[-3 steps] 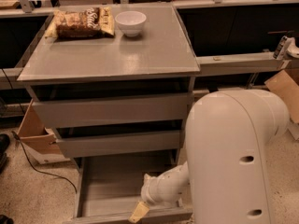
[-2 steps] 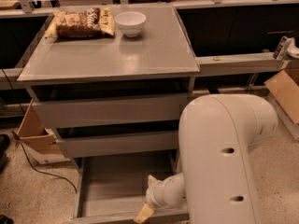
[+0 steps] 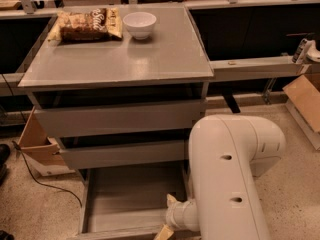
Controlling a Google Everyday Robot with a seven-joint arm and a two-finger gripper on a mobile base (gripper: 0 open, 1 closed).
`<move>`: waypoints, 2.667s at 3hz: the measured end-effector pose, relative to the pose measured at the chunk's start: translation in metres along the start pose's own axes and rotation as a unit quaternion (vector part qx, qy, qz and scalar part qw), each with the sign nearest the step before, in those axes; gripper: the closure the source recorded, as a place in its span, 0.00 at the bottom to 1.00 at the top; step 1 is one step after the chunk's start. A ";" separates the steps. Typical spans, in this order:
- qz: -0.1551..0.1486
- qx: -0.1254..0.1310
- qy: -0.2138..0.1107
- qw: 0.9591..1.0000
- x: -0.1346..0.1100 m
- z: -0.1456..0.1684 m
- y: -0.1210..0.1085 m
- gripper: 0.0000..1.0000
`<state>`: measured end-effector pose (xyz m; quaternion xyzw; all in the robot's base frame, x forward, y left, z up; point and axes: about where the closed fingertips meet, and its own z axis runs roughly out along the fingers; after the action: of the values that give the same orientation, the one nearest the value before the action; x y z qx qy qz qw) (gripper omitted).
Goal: Close bottom drawer
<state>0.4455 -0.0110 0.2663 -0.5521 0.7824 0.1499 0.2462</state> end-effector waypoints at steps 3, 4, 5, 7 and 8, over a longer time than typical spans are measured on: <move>-0.010 0.011 0.016 1.000 0.042 0.069 -0.034 0.12; -0.039 0.020 0.010 0.999 0.020 0.076 -0.051 0.35; -0.063 0.024 0.005 0.998 0.002 0.078 -0.062 0.66; -0.115 0.043 -0.021 0.992 -0.053 0.076 -0.085 0.91; -0.136 0.062 -0.034 0.988 -0.077 0.059 -0.090 0.93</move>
Offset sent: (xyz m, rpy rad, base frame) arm 0.0351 -0.0249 -0.1064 -0.0426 0.0047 -0.0278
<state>0.5635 0.0482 0.2625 -0.6311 0.6992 0.0851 0.3248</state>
